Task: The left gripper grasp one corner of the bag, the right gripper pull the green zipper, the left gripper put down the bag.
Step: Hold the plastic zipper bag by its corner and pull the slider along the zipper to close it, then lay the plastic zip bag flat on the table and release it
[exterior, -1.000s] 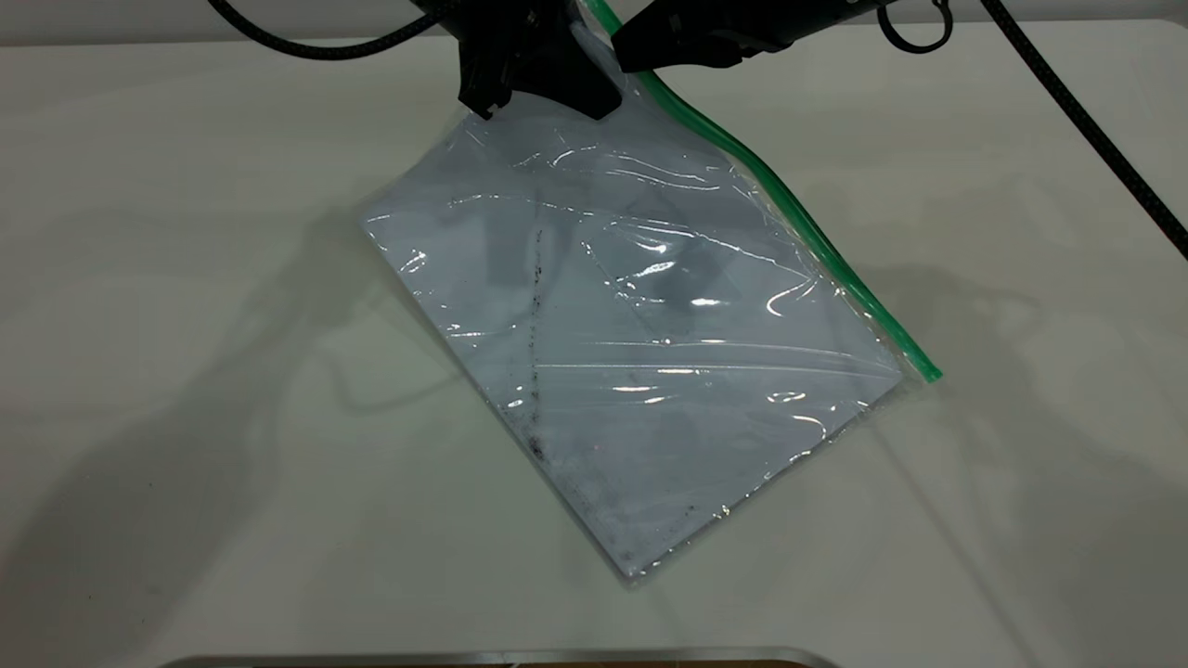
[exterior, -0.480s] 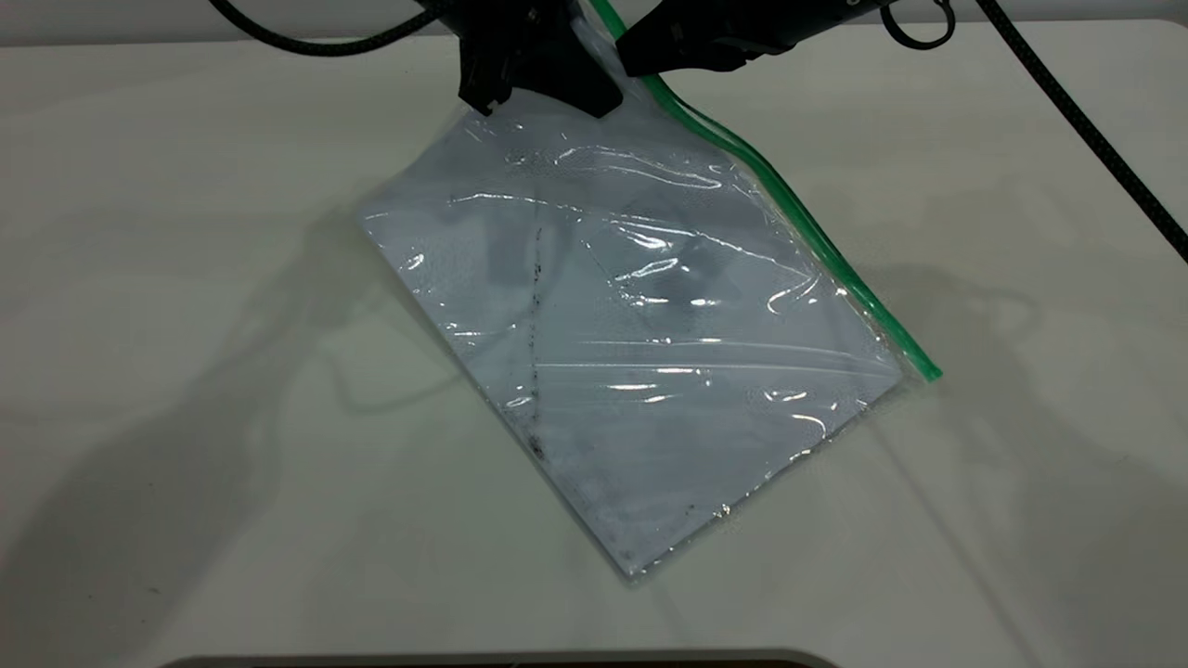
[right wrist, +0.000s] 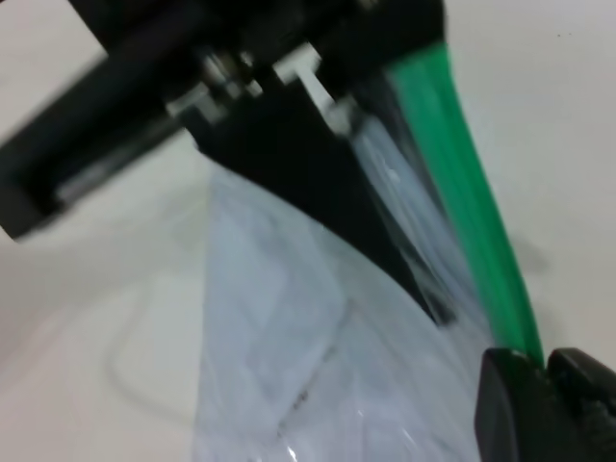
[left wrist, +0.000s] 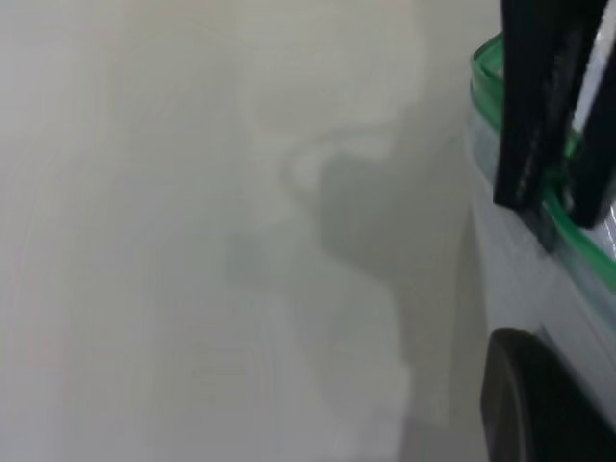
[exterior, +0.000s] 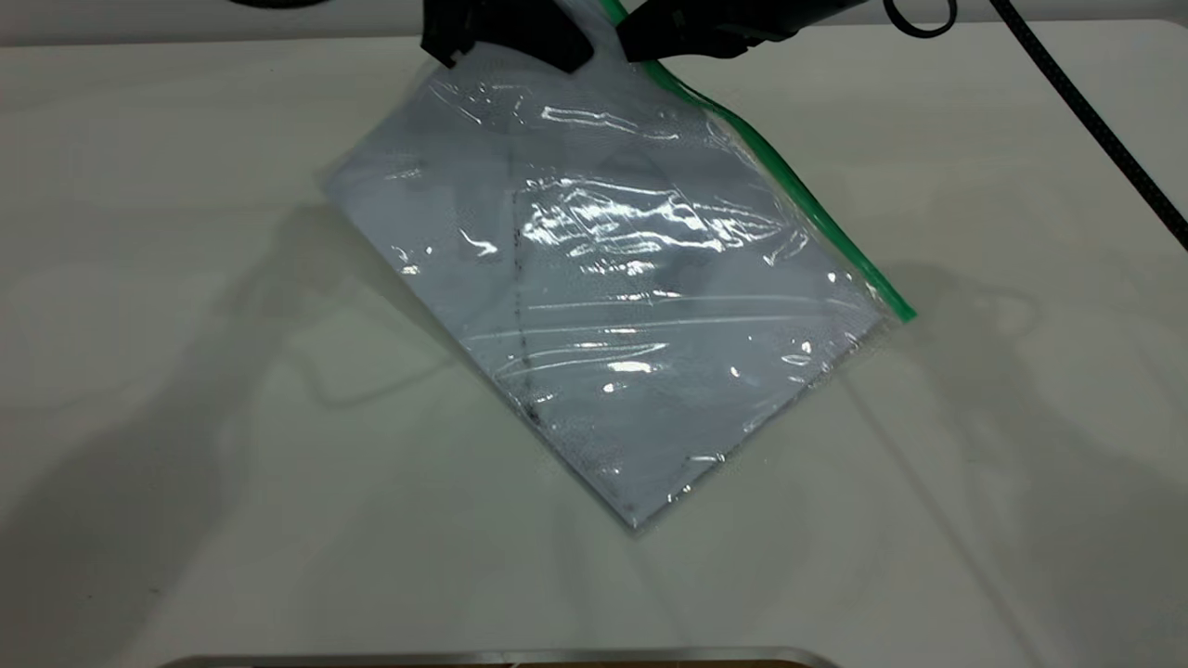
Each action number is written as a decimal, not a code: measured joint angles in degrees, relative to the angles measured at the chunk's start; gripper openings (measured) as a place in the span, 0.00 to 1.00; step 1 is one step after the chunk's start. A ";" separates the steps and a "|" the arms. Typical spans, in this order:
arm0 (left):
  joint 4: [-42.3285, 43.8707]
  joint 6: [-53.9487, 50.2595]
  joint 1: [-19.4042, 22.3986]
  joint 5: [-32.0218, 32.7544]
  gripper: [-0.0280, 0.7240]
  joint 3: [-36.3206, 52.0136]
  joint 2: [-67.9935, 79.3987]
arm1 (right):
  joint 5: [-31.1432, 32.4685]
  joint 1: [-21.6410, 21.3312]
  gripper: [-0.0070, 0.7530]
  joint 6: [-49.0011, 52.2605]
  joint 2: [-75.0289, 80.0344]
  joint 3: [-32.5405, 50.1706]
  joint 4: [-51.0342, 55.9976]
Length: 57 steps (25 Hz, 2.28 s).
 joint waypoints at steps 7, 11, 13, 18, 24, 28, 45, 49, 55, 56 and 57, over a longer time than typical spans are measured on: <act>-0.77 -0.07 1.72 0.74 0.11 0.00 -1.95 | -4.33 -0.41 0.06 -0.69 0.00 0.00 -0.43; -0.77 -0.07 2.63 1.64 0.11 0.02 -3.26 | -6.80 -0.35 0.06 -1.73 0.00 0.00 -0.77; -0.73 -0.07 3.21 2.23 0.11 0.02 -4.17 | -8.76 -0.35 0.06 -2.17 0.00 0.00 -0.77; -0.37 -0.07 4.53 3.22 0.11 0.02 -6.55 | -12.11 -0.35 0.06 -2.63 0.75 -0.06 -0.98; 0.47 -0.13 5.55 4.02 0.11 0.06 -7.00 | -16.65 -0.35 0.07 -2.86 6.63 -0.37 -0.74; 0.53 -0.13 5.87 4.08 0.11 0.06 -7.00 | -20.49 -0.41 0.07 -2.86 9.36 -0.32 -0.73; -0.82 -0.24 8.34 5.79 0.11 0.06 -6.94 | -25.29 -0.83 0.15 -2.30 6.09 1.48 -0.88; -1.25 -0.57 8.42 5.79 0.11 0.06 -5.31 | -26.87 -1.33 0.36 -1.24 0.03 1.88 -0.56; -1.73 -4.85 6.48 4.37 0.11 0.06 0.45 | -26.52 -1.39 0.68 2.45 -11.13 2.07 0.00; -1.83 -7.02 5.99 3.62 0.11 0.06 1.50 | -25.82 -1.39 0.69 4.23 -13.36 2.42 0.00; -2.09 -9.92 5.59 2.65 0.11 0.06 2.52 | -24.96 -1.39 0.70 5.81 -15.30 2.72 -0.04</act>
